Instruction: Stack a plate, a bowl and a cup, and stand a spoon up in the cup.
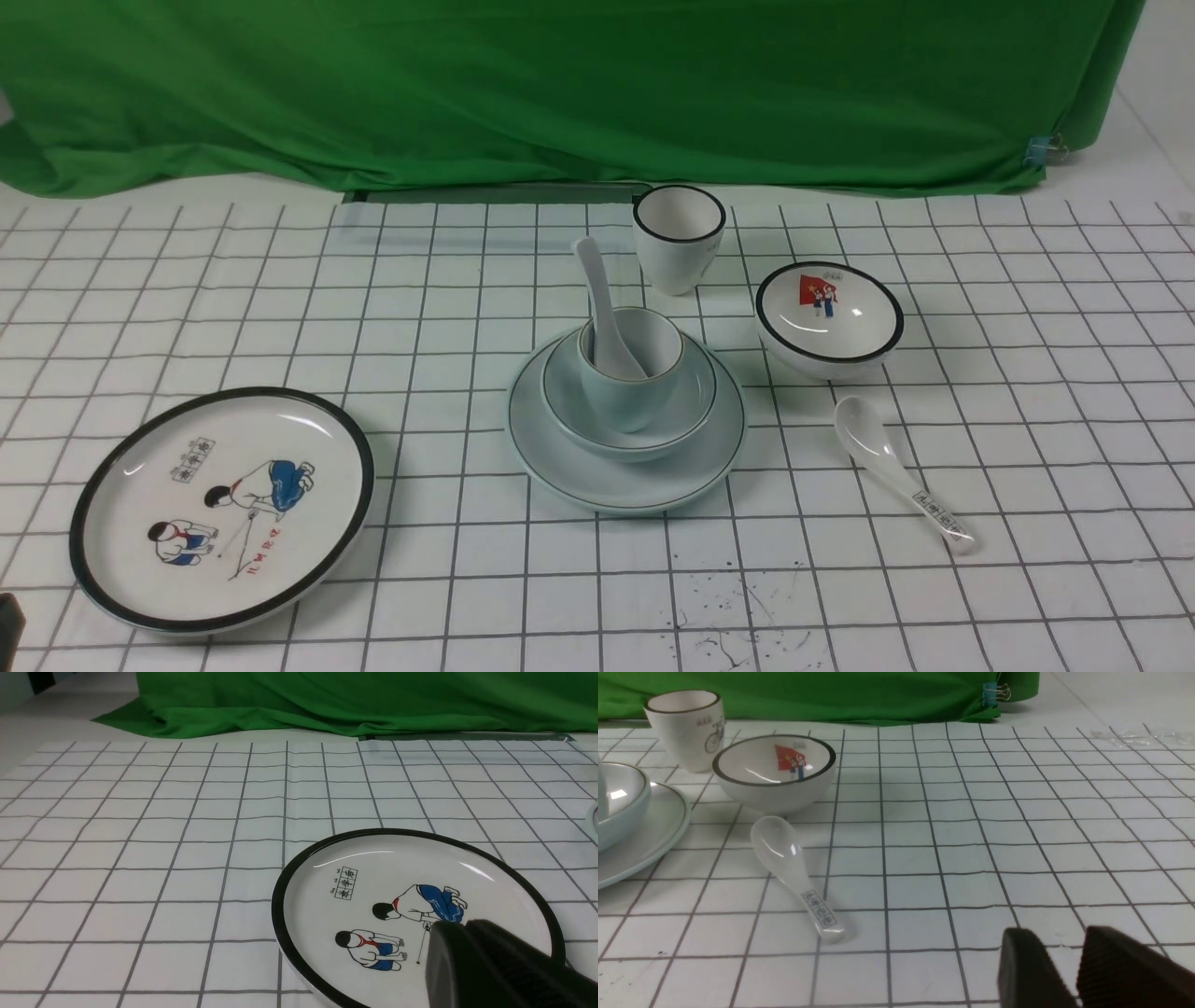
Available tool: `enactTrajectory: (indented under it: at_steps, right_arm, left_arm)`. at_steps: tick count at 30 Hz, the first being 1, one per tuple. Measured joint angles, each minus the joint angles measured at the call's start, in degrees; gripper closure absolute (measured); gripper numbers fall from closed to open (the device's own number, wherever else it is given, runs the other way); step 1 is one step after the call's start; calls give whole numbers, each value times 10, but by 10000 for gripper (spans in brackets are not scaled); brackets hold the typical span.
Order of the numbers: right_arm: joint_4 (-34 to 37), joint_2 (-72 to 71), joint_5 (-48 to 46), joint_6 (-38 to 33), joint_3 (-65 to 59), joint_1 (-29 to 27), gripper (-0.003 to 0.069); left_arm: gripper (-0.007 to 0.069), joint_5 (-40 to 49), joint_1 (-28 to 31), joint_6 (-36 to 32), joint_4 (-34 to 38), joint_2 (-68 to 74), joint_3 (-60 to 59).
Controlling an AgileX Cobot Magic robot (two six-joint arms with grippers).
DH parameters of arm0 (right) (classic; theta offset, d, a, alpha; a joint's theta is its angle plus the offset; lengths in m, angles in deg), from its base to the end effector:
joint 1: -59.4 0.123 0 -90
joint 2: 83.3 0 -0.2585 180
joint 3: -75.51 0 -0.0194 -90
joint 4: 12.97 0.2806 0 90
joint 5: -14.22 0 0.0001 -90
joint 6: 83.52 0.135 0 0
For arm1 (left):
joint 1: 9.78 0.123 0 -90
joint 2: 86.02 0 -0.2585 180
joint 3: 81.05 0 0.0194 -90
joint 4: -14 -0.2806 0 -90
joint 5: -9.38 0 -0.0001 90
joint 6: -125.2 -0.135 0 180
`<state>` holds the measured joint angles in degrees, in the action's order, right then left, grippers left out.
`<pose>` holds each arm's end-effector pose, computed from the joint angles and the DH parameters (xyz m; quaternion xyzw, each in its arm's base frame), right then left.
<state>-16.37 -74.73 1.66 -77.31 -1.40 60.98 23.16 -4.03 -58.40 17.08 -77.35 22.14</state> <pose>0.1562 0.0026 0.1840 0.0129 0.7547 0.0207 0.6556 0.1553 0.0139 0.1816 -0.0300 0.7612 0.0311 0.6471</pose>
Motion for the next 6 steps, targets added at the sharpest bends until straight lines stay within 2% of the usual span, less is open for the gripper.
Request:
enactTrajectory:
  at_steps: [6]
  right_arm:
    - [0, 0, 0, 0, 0, 0, 421]
  left_arm:
    - [653, 0, 0, 0, 0, 0, 0]
